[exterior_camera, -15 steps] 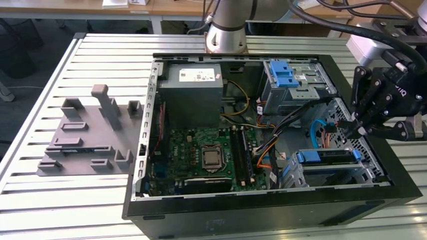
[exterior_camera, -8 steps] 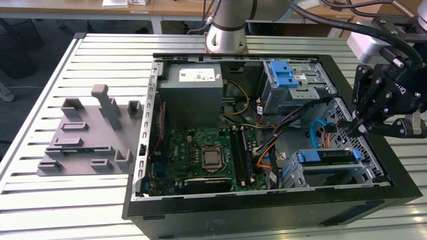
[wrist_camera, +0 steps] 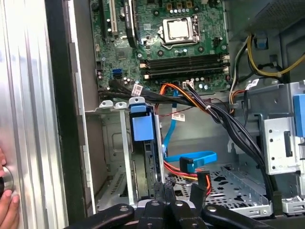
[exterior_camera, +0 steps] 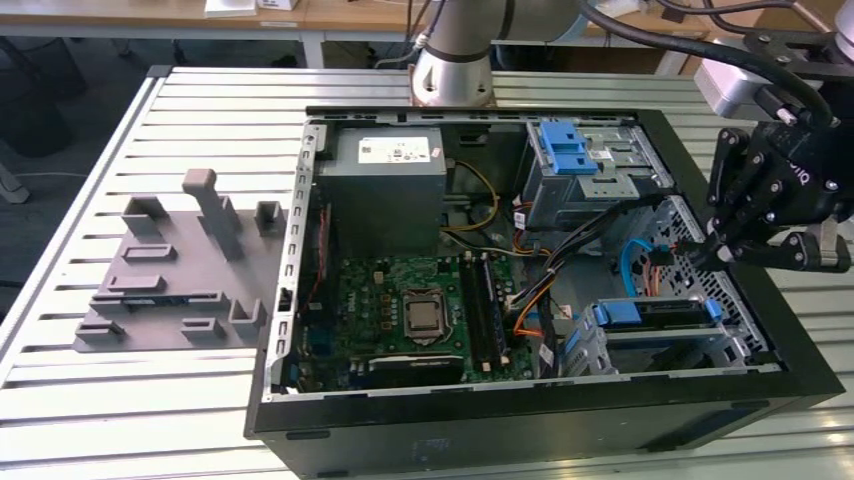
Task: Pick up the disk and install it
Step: 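Insert the first disk wire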
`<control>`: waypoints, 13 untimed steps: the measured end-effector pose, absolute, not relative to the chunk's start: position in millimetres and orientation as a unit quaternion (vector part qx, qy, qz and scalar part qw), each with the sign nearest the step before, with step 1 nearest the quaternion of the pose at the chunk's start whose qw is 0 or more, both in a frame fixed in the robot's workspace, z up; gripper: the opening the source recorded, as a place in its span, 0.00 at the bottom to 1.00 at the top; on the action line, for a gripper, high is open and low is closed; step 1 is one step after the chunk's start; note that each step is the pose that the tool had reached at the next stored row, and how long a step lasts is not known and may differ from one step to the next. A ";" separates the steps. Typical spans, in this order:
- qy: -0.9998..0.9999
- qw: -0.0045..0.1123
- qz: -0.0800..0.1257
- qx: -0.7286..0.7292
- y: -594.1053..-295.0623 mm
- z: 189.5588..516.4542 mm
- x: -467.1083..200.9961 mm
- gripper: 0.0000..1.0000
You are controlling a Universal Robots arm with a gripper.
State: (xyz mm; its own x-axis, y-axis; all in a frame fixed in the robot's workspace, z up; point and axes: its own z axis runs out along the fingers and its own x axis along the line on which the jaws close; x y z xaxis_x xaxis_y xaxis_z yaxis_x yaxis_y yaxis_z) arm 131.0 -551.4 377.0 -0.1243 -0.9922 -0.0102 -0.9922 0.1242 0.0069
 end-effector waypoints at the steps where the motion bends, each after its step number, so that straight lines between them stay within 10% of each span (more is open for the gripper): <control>1: 0.750 0.001 0.006 -0.661 -549.4 376.8 131.2 0.12; 13: 0.754 -0.001 0.004 -0.657 -527.8 373.3 137.3 0.12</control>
State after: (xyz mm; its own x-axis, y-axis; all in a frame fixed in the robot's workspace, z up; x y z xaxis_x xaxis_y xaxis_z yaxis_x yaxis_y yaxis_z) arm 137.3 -527.8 373.3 -0.1376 -0.9905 -0.0048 -0.9905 0.1375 0.0075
